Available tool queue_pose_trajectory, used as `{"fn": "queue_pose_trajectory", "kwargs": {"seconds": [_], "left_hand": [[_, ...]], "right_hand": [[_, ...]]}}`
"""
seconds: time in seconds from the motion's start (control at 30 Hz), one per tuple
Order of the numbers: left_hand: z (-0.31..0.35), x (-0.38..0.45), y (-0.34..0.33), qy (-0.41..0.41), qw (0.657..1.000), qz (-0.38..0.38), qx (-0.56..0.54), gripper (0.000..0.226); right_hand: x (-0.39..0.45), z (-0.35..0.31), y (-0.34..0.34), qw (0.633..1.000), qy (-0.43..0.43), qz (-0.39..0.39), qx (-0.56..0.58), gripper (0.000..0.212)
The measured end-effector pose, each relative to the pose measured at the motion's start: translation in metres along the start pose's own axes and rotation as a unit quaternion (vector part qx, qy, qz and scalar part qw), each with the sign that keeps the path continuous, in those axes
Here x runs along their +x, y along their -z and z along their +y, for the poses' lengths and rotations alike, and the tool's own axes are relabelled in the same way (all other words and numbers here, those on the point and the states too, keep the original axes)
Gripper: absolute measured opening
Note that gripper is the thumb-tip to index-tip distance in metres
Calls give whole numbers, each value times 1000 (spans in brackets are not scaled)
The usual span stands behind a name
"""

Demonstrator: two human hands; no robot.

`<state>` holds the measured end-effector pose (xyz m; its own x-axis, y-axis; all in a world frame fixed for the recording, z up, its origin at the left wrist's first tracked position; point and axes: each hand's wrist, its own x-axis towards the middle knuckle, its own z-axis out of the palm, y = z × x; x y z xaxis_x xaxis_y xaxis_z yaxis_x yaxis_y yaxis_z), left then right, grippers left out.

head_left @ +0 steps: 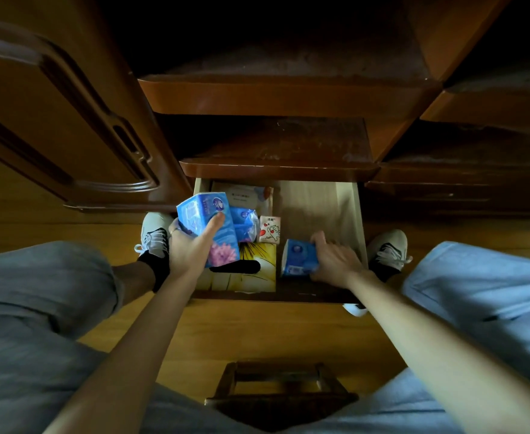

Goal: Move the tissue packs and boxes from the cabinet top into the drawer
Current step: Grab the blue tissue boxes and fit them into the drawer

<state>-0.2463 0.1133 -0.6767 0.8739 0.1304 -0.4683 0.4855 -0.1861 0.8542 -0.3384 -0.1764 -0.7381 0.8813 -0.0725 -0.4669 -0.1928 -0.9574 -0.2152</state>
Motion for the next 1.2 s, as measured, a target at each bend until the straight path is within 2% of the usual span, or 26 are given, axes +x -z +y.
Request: {"fn": "queue_pose_trajectory", "kwargs": {"seconds": [0.03, 0.07, 0.13, 0.2, 0.23, 0.3, 0.37, 0.47, 0.57, 0.63, 0.7, 0.77, 0.83, 0.87, 0.93, 1.0, 1.07, 1.13, 1.2], "left_hand": [[1, -1, -1, -5, 1000, -2, 4, 92], [1, -2, -2, -11, 1000, -3, 7, 96], [2, -5, -4, -26, 1000, -3, 11, 102], [3, -8, -7, -33, 999, -2, 11, 109], [4, -8, -9, -32, 999, -3, 11, 112], [4, -9, -10, -29, 999, -8, 20, 117], [1, -11, -10, -36, 998, -11, 42, 117], [-5, -15, -9, -41, 994, -20, 98, 121], [-11, -16, -14, -50, 988, -37, 145, 121], [-14, -14, -21, -61, 982, -45, 173, 118], [-16, -14, -31, -67, 978, -47, 191, 112], [-20, -14, -40, -70, 977, -55, 196, 103], [-24, -16, -46, -73, 974, -69, 203, 97], [-26, -18, -48, -73, 973, -78, 204, 94], [-28, -22, -52, -69, 972, -97, 201, 93], [-34, -23, -56, -74, 966, -111, 219, 96], [-35, -27, -62, -93, 953, -133, 257, 97], [-36, -32, -72, -99, 937, -144, 301, 110], [-36, -37, -85, -109, 922, -138, 345, 116]], "right_hand": [[-5, 1, 1, 999, 17, 34, -24, 75], [-8, 3, 2, 998, 44, 31, -40, 75], [-14, 7, 1, 995, 76, -44, -37, 60], [-16, 11, 2, 995, 50, -84, 5, 42], [-15, 12, 2, 997, 36, -73, 17, 46], [-12, 12, 4, 998, 31, -57, -10, 75], [-9, 11, 2, 994, 31, -96, -47, 98], [-4, 4, -6, 987, 26, -142, -76, 107], [5, -6, -5, 990, -8, -92, -109, 119], [10, -4, 1, 988, -70, -48, -130, 112], [7, 0, 3, 978, -126, -25, -165, 95], [4, 0, 1, 971, -115, 8, -211, 79], [8, -5, -3, 968, -58, 49, -237, 81], [12, -7, -5, 970, -40, 41, -238, 87], [17, -6, -8, 979, -27, -29, -201, 94], [18, 1, -14, 979, -13, -76, -189, 87], [17, 7, -14, 977, -1, -73, -201, 77], [19, 7, -10, 976, -1, -68, -208, 67], [19, 7, -8, 985, -9, -43, -169, 53]]}}
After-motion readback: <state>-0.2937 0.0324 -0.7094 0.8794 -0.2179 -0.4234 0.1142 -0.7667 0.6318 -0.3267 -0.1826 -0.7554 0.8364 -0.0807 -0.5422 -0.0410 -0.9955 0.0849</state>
